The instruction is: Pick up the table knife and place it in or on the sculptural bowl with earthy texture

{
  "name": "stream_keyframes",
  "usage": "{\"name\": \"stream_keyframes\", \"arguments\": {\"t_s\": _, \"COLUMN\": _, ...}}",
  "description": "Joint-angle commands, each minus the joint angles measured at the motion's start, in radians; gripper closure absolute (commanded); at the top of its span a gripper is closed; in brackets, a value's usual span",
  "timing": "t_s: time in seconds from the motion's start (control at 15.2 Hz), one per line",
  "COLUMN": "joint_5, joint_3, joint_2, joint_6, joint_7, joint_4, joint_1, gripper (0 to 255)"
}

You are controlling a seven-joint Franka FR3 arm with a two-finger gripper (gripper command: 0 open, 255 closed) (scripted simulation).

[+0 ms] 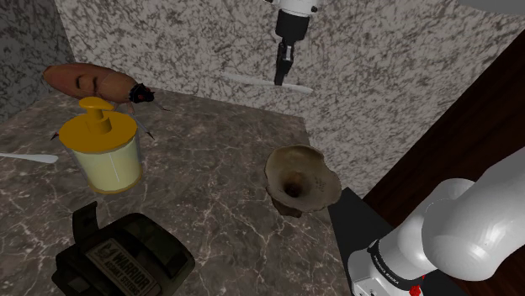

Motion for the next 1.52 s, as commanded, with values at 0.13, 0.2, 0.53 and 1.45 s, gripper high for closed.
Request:
{"name": "stream_keyframes", "arguments": {"t_s": 0.13, "joint_5": 0.003, "joint_3": 0.006, "joint_2": -0.034, "joint_6": -0.037, "joint_7": 0.010, "joint_4": 0.003, "joint_1": 0.005, "gripper": 255}}
{"name": "stream_keyframes", "arguments": {"t_s": 0.2, "joint_5": 0.005, "joint_3": 0.011, "joint_2": -0.071, "joint_6": -0.037, "joint_7": 0.019, "joint_4": -0.035, "joint_1": 0.010, "gripper": 255}}
{"name": "stream_keyframes", "arguments": {"t_s": 0.53, "joint_5": 0.025, "joint_3": 0.038, "joint_2": -0.250, "joint_6": -0.053, "joint_7": 0.063, "joint_4": -0.199, "joint_1": 0.033, "gripper": 255}}
{"name": "stream_keyframes", "arguments": {"t_s": 1.45, "joint_5": 0.126, "joint_3": 0.135, "joint_2": -0.684, "joint_6": -0.193, "joint_7": 0.199, "joint_4": -0.489, "joint_1": 0.115, "gripper": 255}}
